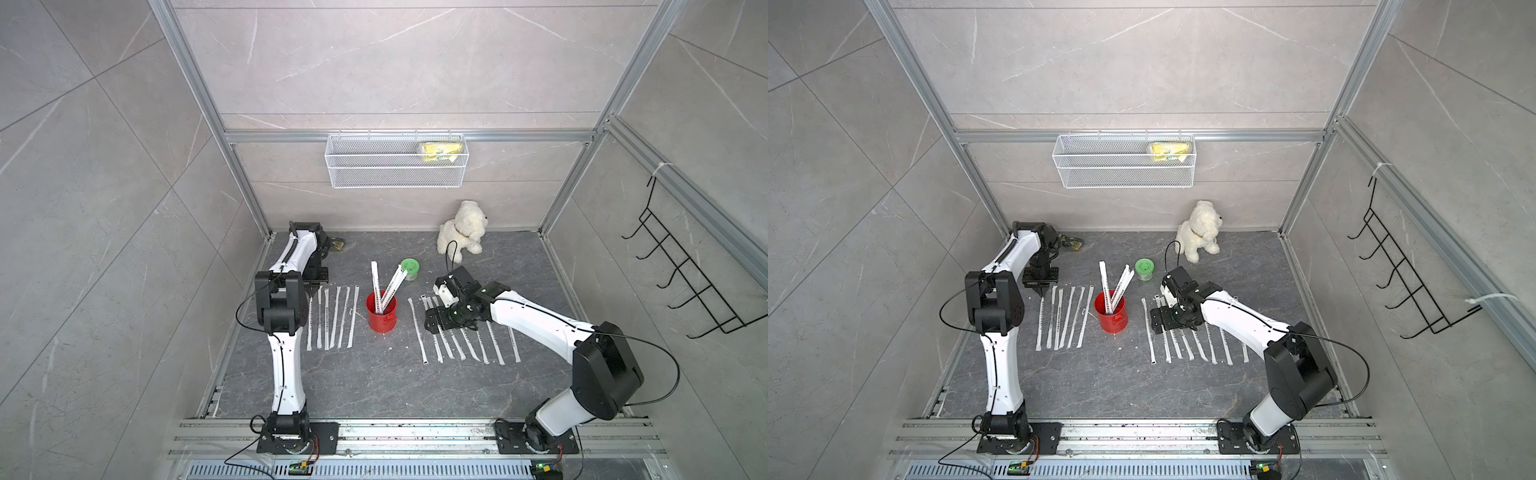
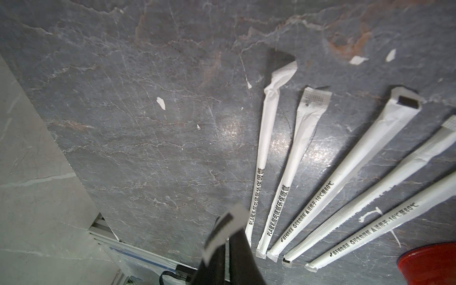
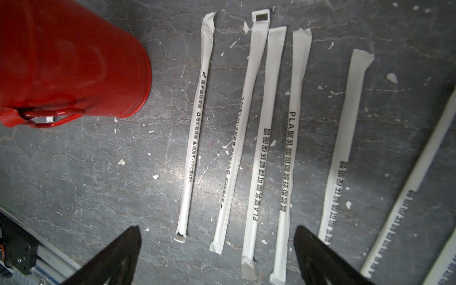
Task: Take the straws out of the storage container
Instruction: Place the straw at the center of the board.
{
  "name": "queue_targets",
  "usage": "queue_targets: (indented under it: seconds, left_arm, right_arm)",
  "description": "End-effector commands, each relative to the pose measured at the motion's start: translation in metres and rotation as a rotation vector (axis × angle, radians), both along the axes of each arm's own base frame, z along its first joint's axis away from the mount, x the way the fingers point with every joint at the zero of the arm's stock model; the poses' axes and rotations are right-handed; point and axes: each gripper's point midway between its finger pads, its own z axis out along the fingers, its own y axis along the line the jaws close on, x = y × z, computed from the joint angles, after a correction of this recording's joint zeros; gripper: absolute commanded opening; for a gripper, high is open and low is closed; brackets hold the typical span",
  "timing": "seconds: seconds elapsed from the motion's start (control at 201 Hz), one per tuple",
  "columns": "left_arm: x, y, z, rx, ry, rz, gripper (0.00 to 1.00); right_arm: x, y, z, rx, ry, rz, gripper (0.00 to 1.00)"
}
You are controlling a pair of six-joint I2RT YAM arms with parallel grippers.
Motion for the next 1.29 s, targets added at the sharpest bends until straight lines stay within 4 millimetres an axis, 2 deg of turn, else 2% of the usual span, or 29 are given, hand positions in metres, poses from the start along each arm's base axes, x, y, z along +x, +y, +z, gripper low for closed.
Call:
queue_targets:
  seconds: [0.0,0.199,0.383,0.393,0.413,0.767,0.961,1.155,1.289]
  left_arm:
    - [0.0,0.002,-0.006,-0.018,0.016,-0.014,0.09]
    - [0.004,0.001,-0.013,-0.028,0.02,-0.01,0.1]
    - [0.006,0.003,-0.012,-0.026,0.01,-0.009,0.1]
    - [0.005,0.003,-0.021,-0.025,0.031,-0.009,0.1]
    - [0.005,0.004,-0.024,-0.023,0.04,-0.008,0.1]
    - [0.005,0.006,-0.031,-0.021,0.045,0.003,0.11]
    - [0.006,0.006,-0.031,-0.02,0.04,0.003,0.17]
    - [0.006,0.007,-0.03,-0.012,0.041,0.003,0.19]
    - [0.006,0.007,-0.02,-0.01,0.018,0.016,0.19]
  right_arm:
    - [0.004,0.003,0.0,0.006,0.001,0.01,1.0]
    - [0.007,0.005,0.0,0.002,0.003,0.009,1.0]
    - [0.01,0.006,0.001,0.001,0.0,0.006,1.0]
    - [0.01,0.006,0.001,0.001,0.001,0.006,1.0]
    - [0.01,0.006,0.001,0.002,0.0,0.006,1.0]
    - [0.012,0.008,-0.002,-0.001,0.008,0.007,1.0]
    - [0.012,0.007,-0.001,-0.001,0.007,0.005,1.0]
    - [0.01,0.006,0.0,-0.003,0.005,0.003,1.0]
    - [0.01,0.005,0.003,0.0,-0.001,0.0,1.0]
